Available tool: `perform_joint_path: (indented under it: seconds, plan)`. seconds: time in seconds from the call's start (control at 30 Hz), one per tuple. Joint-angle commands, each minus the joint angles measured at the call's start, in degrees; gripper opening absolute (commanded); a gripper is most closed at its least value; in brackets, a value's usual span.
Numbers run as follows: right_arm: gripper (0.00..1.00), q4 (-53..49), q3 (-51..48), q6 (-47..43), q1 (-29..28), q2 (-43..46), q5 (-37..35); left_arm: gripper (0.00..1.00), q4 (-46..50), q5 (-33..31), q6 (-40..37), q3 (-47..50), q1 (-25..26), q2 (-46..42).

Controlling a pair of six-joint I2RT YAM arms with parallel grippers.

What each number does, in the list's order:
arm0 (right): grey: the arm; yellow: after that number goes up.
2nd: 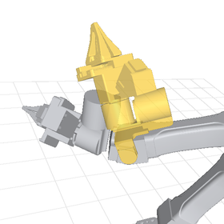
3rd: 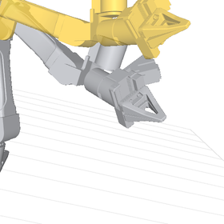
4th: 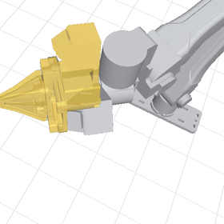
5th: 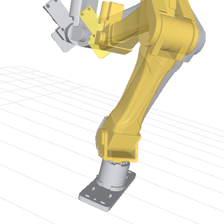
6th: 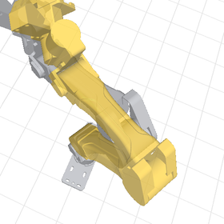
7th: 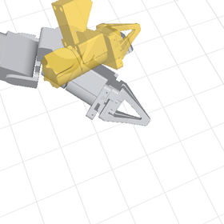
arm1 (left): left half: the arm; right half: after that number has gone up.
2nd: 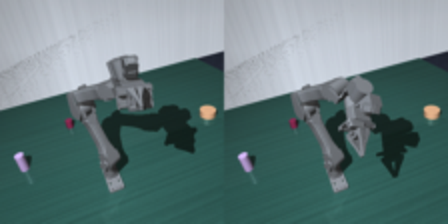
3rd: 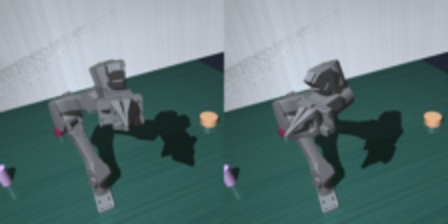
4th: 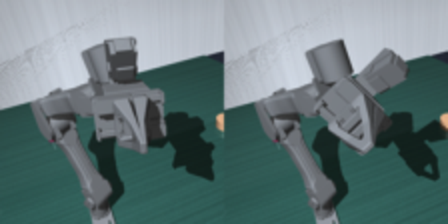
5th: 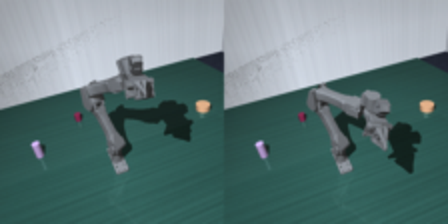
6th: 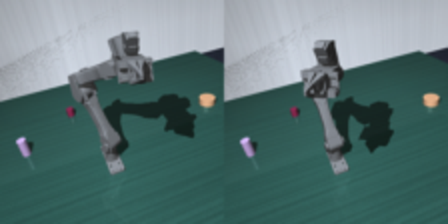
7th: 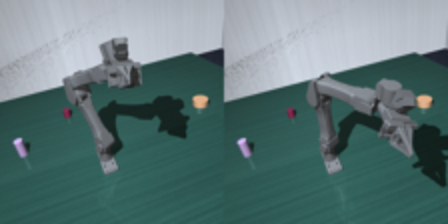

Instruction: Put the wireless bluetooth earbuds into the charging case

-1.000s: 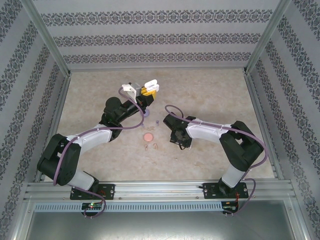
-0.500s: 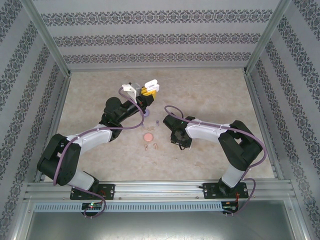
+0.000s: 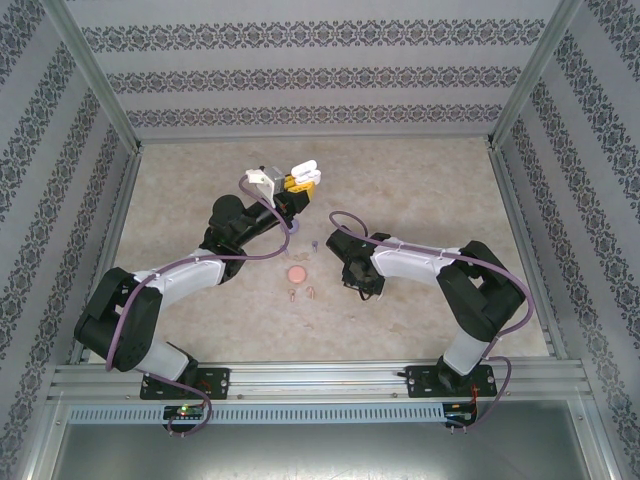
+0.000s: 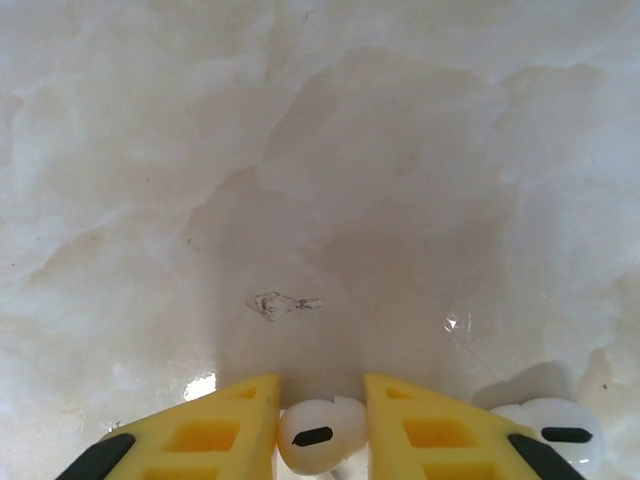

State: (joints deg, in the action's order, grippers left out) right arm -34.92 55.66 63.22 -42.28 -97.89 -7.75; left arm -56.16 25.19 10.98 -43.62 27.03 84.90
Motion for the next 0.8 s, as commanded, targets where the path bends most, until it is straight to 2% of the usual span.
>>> perform_joint_path:
  seconds: [0.0,0.37,0.57,0.77]
  plan:
    - [0.26,2.73,-0.24,1.19,-1.18,1.63,-0.58,0.00,-3.41,0.43,-0.12,-0.33,0.84,0.28]
    - [0.24,3.05,-0.55,-0.79,-0.18,13.53,-4.65,0.00,-3.87,2.12,-1.74,-1.81,1.21,0.71]
    - [0.23,3.75,0.33,-4.15,2.55,22.27,-5.82,0.00,-3.33,2.05,-3.82,-2.95,1.27,-0.02]
    - [0.23,4.34,5.31,-10.49,6.15,29.47,-5.02,0.00,-2.37,2.77,-6.28,-3.93,1.28,-0.65]
